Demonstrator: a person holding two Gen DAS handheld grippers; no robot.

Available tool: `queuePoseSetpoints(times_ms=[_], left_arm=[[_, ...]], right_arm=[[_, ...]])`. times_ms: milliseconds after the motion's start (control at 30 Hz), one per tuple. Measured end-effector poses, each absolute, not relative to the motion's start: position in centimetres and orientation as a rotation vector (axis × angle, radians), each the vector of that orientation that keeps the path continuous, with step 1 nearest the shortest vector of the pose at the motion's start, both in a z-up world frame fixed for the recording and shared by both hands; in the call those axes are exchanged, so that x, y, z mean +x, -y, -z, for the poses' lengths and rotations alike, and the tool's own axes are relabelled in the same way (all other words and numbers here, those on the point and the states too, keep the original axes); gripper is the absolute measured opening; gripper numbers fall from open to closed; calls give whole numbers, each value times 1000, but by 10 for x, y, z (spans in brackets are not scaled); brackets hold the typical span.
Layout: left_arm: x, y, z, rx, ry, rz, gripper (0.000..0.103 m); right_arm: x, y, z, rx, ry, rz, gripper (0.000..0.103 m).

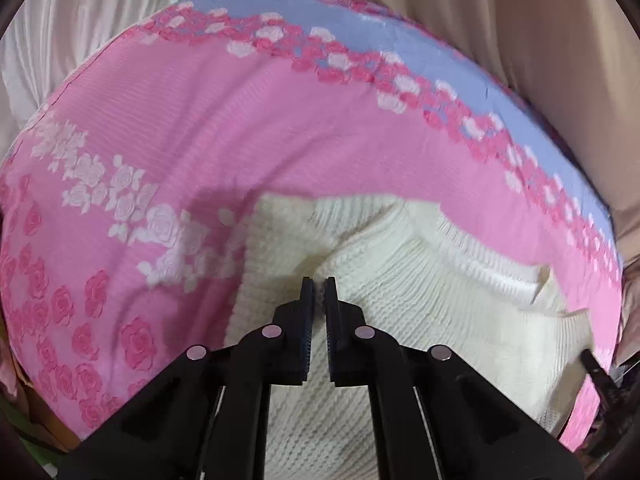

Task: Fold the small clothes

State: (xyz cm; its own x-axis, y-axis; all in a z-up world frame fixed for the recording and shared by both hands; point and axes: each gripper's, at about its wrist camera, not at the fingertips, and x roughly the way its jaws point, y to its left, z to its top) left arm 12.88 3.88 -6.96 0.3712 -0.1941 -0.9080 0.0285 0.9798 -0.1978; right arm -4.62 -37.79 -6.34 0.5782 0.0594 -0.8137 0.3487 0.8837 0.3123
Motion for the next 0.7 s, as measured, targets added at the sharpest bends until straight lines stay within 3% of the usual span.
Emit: queuePoseSetpoints(times_ms=[67,200,267,433,567,700], left_arm=[[134,-36,68,-140,-1166,126,5],[150,-30,89,-85,-1200,83,5],[149,-30,87,-85,-1201,89,5],[130,-40,63,-72,-1157,105,10],[109,-69,61,-174,-1179,81,43],[81,-107,69,-331,-1214,81,50]], right_arm=[[-39,378,60,456,-939,186,7],[-22,388,111,461,-1072,237,10],[-30,389,98,486,-1042,267,18],[-59,368,58,471,-929,230,20],[-59,346,94,370,-1056,232,20],[-77,340,82,400,-1026,219,19]])
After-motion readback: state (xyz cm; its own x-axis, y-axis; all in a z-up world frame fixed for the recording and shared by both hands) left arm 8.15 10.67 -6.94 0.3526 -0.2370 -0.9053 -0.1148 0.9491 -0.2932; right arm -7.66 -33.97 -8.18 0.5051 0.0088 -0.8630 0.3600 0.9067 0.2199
